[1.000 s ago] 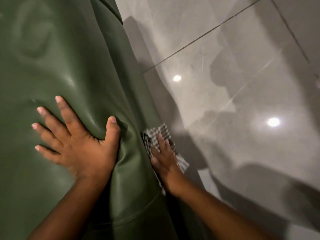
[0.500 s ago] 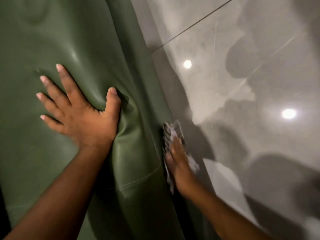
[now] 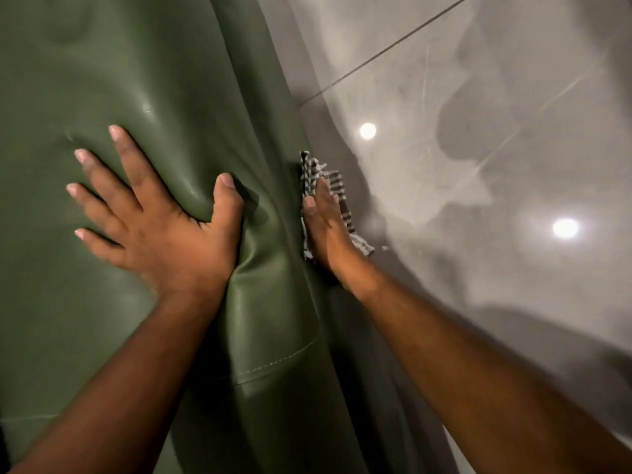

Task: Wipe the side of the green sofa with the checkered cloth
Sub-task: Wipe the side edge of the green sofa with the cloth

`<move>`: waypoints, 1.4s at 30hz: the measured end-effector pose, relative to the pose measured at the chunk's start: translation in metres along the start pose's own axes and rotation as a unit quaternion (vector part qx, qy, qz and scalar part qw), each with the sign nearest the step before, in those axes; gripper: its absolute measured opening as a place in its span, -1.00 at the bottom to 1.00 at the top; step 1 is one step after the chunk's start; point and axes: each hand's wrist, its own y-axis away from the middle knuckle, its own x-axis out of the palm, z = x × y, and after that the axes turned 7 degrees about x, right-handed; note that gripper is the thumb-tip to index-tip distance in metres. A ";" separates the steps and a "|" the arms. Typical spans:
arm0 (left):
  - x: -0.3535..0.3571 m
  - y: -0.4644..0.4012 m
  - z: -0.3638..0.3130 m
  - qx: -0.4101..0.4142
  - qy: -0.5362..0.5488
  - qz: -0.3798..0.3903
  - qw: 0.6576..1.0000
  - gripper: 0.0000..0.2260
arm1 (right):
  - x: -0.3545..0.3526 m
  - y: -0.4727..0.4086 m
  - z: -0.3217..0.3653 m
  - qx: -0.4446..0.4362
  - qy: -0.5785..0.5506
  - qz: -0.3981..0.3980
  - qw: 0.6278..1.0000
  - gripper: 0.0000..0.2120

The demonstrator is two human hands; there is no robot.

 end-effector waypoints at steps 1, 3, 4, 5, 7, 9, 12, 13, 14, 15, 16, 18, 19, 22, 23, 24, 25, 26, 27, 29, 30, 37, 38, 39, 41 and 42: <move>0.000 0.001 -0.001 0.000 -0.001 0.004 1.000 -0.12 | 0.002 0.005 0.007 -0.021 -0.002 0.006 1.000 -0.50; -0.001 0.000 0.000 -0.001 0.002 0.010 1.000 -0.12 | 0.000 0.039 0.001 -0.050 0.002 0.051 0.997 -0.53; -0.001 -0.001 0.000 -0.002 0.004 0.008 1.000 -0.11 | -0.004 0.068 -0.008 -0.050 0.003 0.079 0.996 -0.56; -0.001 -0.001 0.000 -0.002 0.004 0.008 1.000 -0.12 | -0.009 0.095 -0.023 -0.037 -0.017 0.100 0.994 -0.58; 0.000 -0.002 0.001 -0.002 0.004 0.007 1.000 -0.12 | -0.018 0.142 -0.053 -0.010 -0.084 0.110 0.990 -0.57; -0.001 -0.002 0.001 -0.001 0.008 0.007 1.000 -0.12 | -0.025 0.167 -0.081 -0.003 -0.078 0.107 0.991 -0.52; -0.001 0.000 -0.001 -0.002 0.008 0.001 1.000 -0.11 | -0.035 0.178 -0.106 0.002 -0.016 0.127 0.992 -0.46; -0.001 0.000 -0.002 -0.003 0.007 0.001 1.000 -0.11 | -0.036 0.178 -0.108 -0.009 0.003 0.126 0.992 -0.45; -0.001 0.001 -0.002 -0.006 0.004 0.002 1.000 -0.11 | -0.036 0.177 -0.110 -0.021 0.016 0.116 0.993 -0.42; 0.000 0.001 -0.003 -0.008 0.001 0.001 1.000 -0.11 | -0.035 0.171 -0.108 -0.032 0.022 0.102 0.994 -0.39; -0.001 0.001 -0.002 -0.010 -0.002 0.001 1.000 -0.11 | -0.033 0.162 -0.103 -0.043 0.041 0.088 0.994 -0.38; 0.000 0.001 -0.002 -0.010 -0.005 0.000 1.000 -0.11 | -0.025 0.130 -0.087 -0.073 0.084 0.067 0.991 -0.49; 0.000 0.002 -0.002 -0.009 -0.005 0.000 1.000 -0.11 | -0.022 0.109 -0.074 -0.089 0.100 0.063 0.989 -0.55; 0.000 0.001 -0.003 -0.008 -0.004 0.000 1.000 -0.10 | -0.012 0.050 -0.031 -0.142 0.146 0.052 0.978 -0.51; -0.001 0.001 -0.003 -0.009 -0.003 0.000 1.000 -0.10 | -0.008 0.040 -0.020 -0.147 0.151 0.053 0.976 -0.48; -0.001 0.002 -0.004 -0.009 -0.002 0.000 1.000 -0.11 | -0.005 0.035 -0.013 -0.140 0.146 0.057 0.978 -0.46; -0.001 0.002 -0.004 -0.008 -0.001 -0.001 1.000 -0.11 | -0.002 0.034 -0.009 -0.129 0.140 0.059 0.980 -0.43; -0.001 0.003 -0.004 -0.008 0.000 -0.003 1.000 -0.11 | -0.003 0.039 -0.010 -0.123 0.135 0.057 0.982 -0.42; -0.002 0.002 -0.003 -0.008 -0.001 -0.005 1.000 -0.12 | -0.005 0.047 -0.012 -0.126 0.129 0.055 0.982 -0.45; -0.003 0.000 -0.001 -0.014 -0.010 -0.006 1.000 -0.12 | -0.013 0.077 -0.032 -0.135 0.114 0.068 0.982 -0.53; -0.002 0.000 -0.002 -0.020 -0.018 -0.004 1.000 -0.13 | -0.017 0.098 -0.049 -0.127 0.109 0.081 0.983 -0.56; -0.028 0.000 -0.007 -0.029 0.005 0.106 0.994 -0.14 | -0.036 0.221 -0.155 0.024 0.105 0.084 0.991 -0.47; -0.035 0.008 -0.004 -0.021 0.014 0.128 0.991 -0.15 | -0.036 0.216 -0.158 0.021 0.099 0.082 0.991 -0.48; -0.043 0.022 0.001 -0.014 0.020 0.147 0.989 -0.16 | -0.035 0.211 -0.157 0.016 0.086 0.078 0.993 -0.48; -0.062 0.070 0.012 -0.004 0.019 0.172 0.985 -0.16 | -0.032 0.191 -0.152 0.016 0.061 0.071 0.995 -0.49; -0.071 0.097 0.015 0.002 0.013 0.179 0.984 -0.16 | -0.032 0.182 -0.150 0.020 0.052 0.062 0.997 -0.50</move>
